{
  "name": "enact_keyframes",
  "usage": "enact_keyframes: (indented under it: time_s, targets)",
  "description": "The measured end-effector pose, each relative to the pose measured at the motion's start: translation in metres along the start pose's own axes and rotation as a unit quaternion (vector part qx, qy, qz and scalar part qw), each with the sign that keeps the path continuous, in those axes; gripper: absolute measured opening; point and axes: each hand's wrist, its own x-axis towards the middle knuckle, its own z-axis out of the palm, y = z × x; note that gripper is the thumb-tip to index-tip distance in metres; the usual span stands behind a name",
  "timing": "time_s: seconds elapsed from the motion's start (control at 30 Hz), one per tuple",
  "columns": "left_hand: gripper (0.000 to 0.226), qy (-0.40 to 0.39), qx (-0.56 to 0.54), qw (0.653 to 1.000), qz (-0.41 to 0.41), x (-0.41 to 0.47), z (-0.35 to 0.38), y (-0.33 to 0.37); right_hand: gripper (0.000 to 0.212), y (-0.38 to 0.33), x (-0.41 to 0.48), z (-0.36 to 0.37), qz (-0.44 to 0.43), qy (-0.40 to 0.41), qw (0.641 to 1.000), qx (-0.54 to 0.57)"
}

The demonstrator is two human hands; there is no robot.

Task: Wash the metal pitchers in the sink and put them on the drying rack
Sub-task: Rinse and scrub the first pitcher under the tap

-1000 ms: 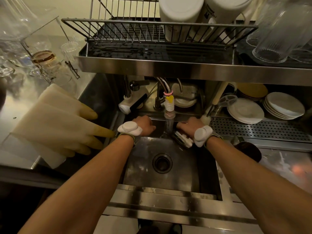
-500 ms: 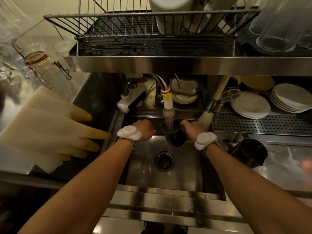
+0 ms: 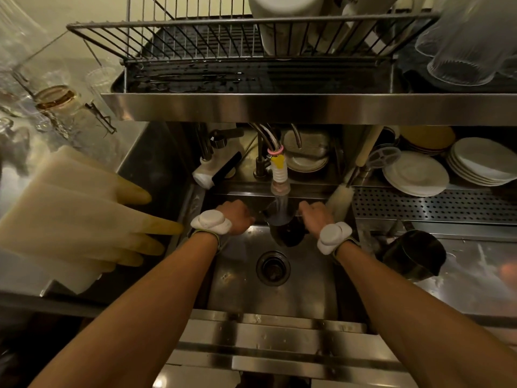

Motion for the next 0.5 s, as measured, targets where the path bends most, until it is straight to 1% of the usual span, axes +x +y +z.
enact_keyframes:
  time_s: [0.13, 0.17, 0.2, 0.27, 0.33, 0.43, 0.5]
  targets:
    - [0.034, -0.005, -0.011, 1.000, 0.006, 0.000, -0.001, 0.001, 0.036, 0.002, -0.002, -0.012, -0.005, 0.027, 0.999, -0.020]
    - [0.033, -0.006, -0.009, 1.000, 0.006, 0.000, -0.001, 0.001, 0.031, 0.000, -0.003, -0.008, 0.003, 0.020, 1.000, -0.006]
    - [0.032, -0.005, -0.006, 1.000, 0.006, 0.000, -0.001, 0.001, 0.028, -0.002, -0.004, -0.002, 0.000, 0.001, 1.000, -0.023]
    - [0.032, 0.000, -0.005, 1.000, 0.003, 0.001, -0.003, -0.001, 0.034, -0.003, -0.004, 0.003, -0.004, -0.015, 0.999, -0.048]
    - [0.032, 0.006, -0.010, 1.000, 0.003, 0.000, -0.004, -0.002, 0.040, 0.001, -0.002, -0.003, -0.013, -0.009, 0.997, -0.073]
    - [0.030, 0.006, -0.012, 1.000, 0.015, -0.003, -0.004, -0.003, 0.038, -0.001, 0.000, -0.005, -0.015, 0.004, 0.997, -0.072]
    - [0.031, 0.000, -0.014, 1.000, 0.010, -0.004, -0.002, -0.006, 0.040, -0.005, -0.002, 0.001, -0.030, -0.003, 0.997, -0.072]
